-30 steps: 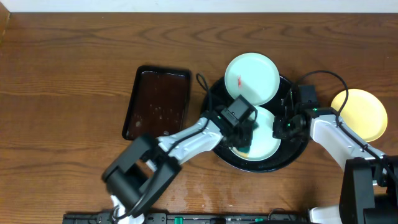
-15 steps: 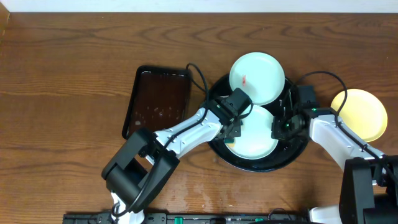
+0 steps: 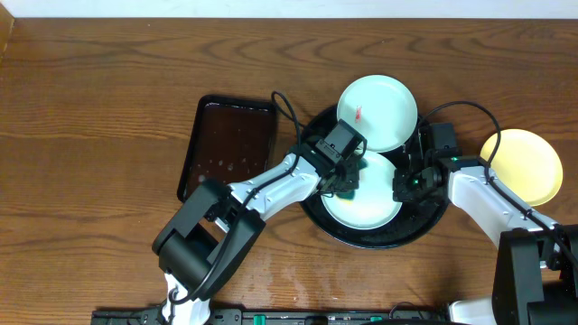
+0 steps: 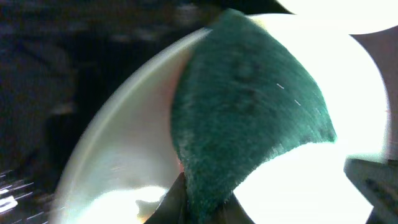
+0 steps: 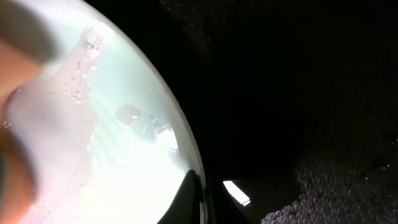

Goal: Clean dirty plates on tray and stack at the side
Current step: 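Scrub the pale green plate with the sponge while the right gripper holds it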

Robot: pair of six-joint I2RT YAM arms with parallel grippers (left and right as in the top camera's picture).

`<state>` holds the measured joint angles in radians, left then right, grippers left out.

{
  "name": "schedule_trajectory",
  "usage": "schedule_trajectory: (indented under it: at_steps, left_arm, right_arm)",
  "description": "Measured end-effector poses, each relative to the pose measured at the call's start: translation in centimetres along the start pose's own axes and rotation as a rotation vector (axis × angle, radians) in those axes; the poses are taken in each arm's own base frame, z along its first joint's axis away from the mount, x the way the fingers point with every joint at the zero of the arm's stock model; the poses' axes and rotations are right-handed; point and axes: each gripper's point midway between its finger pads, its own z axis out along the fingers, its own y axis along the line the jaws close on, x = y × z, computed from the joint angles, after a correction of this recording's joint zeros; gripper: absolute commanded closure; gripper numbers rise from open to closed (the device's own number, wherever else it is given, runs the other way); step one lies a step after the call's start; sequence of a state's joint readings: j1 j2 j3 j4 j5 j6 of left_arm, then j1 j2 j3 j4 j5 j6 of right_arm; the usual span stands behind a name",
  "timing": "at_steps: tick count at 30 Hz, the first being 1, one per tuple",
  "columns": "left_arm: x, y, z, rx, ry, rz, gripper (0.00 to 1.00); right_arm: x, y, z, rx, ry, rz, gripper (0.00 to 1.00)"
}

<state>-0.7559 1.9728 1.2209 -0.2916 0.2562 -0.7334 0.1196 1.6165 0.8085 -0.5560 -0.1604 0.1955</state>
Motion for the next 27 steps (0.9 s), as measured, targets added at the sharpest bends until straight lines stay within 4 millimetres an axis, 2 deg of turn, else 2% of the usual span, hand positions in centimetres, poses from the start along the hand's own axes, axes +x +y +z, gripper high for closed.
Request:
schedule_trajectory:
  at_steps: [9, 14, 18, 23, 27]
  left_arm:
    - [0.7, -2.9, 1.9, 0.131, 0.03, 0.061, 0.91]
    - [0.7, -2.8, 1.9, 0.141, 0.056, 0.113, 0.93]
    - [0.5, -0.9, 1.1, 0.027, 0.1, 0.097, 0.93]
    - [-0.5, 3.6, -1.2, -0.181, 0.147, 0.028, 0.92]
    - [-0.3, 3.9, -2.3, -0.234, 0.192, 0.004, 0.92]
  right_arm:
    - [-0.3, -0.6, 0.0, 0.037, -0.015, -0.023, 0.99]
    - [-0.4, -0.7, 0.0, 0.042, -0.017, -0.025, 0.99]
    - [-0.4, -0.7, 0.0, 0.042, -0.017, -0.025, 0.99]
    - [-0.4, -0.7, 0.0, 0.041, -0.016, -0.025, 0.99]
    - [-0.4, -0.6, 0.0, 0.035, -0.016, -0.025, 0.99]
